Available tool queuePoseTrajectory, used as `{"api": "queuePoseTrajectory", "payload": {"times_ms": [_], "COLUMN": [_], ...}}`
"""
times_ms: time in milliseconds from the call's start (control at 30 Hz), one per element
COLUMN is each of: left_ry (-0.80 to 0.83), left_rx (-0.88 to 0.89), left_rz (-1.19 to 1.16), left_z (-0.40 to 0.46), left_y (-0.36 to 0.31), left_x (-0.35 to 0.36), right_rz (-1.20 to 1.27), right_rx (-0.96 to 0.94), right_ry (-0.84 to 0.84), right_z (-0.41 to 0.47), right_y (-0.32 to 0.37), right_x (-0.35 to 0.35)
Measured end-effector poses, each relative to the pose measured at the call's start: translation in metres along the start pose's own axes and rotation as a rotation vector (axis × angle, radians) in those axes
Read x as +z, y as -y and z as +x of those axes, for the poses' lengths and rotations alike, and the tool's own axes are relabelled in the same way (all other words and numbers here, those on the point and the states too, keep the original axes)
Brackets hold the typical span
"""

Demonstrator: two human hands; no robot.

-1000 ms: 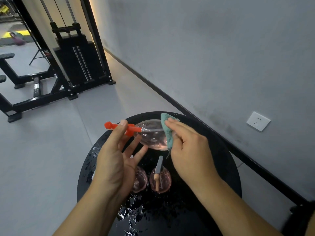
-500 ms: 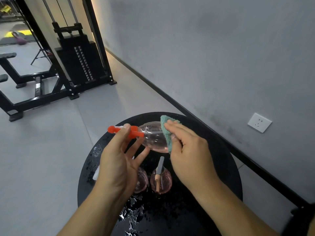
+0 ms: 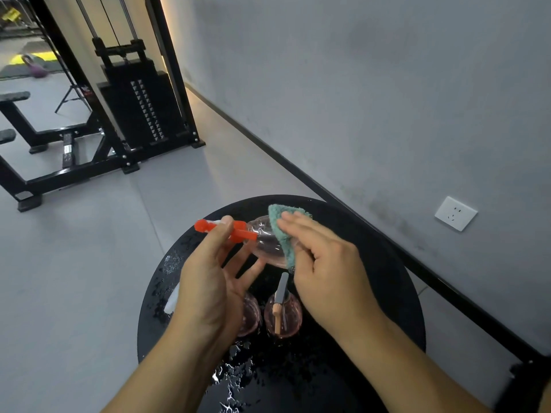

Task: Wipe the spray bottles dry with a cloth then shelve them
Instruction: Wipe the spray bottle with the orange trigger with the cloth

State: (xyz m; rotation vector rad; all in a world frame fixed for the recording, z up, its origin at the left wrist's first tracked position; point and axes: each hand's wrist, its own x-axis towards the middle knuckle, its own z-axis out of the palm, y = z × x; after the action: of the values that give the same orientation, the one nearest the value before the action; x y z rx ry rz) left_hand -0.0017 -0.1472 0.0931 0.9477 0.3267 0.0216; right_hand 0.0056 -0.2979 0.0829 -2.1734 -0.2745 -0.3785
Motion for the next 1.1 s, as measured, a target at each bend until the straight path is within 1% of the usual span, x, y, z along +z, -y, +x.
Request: {"api": "queuePoseTrajectory", "payload": {"times_ms": [100, 367, 533, 733, 867, 933, 1033, 1100], "left_ry": [-0.016, -0.102, -0.185, -0.224, -0.276, -0.287, -0.274, -0.255], "left_rx": [0.032, 0.075, 0.044, 0.035, 0.083, 0.106, 0.120, 0.104], "left_rz": [0.004, 0.049, 0.066, 0.035, -0.009, -0.008, 0.039, 0.096], "left_z": [0.000, 0.002, 0.006, 0.010, 0.009, 0.008, 0.005, 0.003], "left_y": [-0.004, -0.001, 0.003, 0.004, -0.001, -0.004, -0.002, 0.003], "left_x": [-0.001, 0.001, 0.001, -0.003, -0.004, -0.004, -0.004, -0.002], "right_rz": [0.044, 0.074, 0.059, 0.057, 0.018, 0.004, -0.032, -0.099], "right_rx": [0.048, 0.021, 0.014, 0.011, -0.059, -0.061, -0.060, -0.103], "right_ry": [-0.073, -0.138, -0.147, -0.153, -0.131, -0.118, -0.089, -0.026], "right_z": [0.003, -0.001, -0.006, -0.009, -0.009, -0.008, -0.008, -0.010], "right_y": [-0.003, -0.006, -0.006, -0.006, -0.005, -0.006, -0.005, -0.001], "right_x": [-0.003, 0.003, 0.011, 0.018, 0.019, 0.018, 0.020, 0.023]}}
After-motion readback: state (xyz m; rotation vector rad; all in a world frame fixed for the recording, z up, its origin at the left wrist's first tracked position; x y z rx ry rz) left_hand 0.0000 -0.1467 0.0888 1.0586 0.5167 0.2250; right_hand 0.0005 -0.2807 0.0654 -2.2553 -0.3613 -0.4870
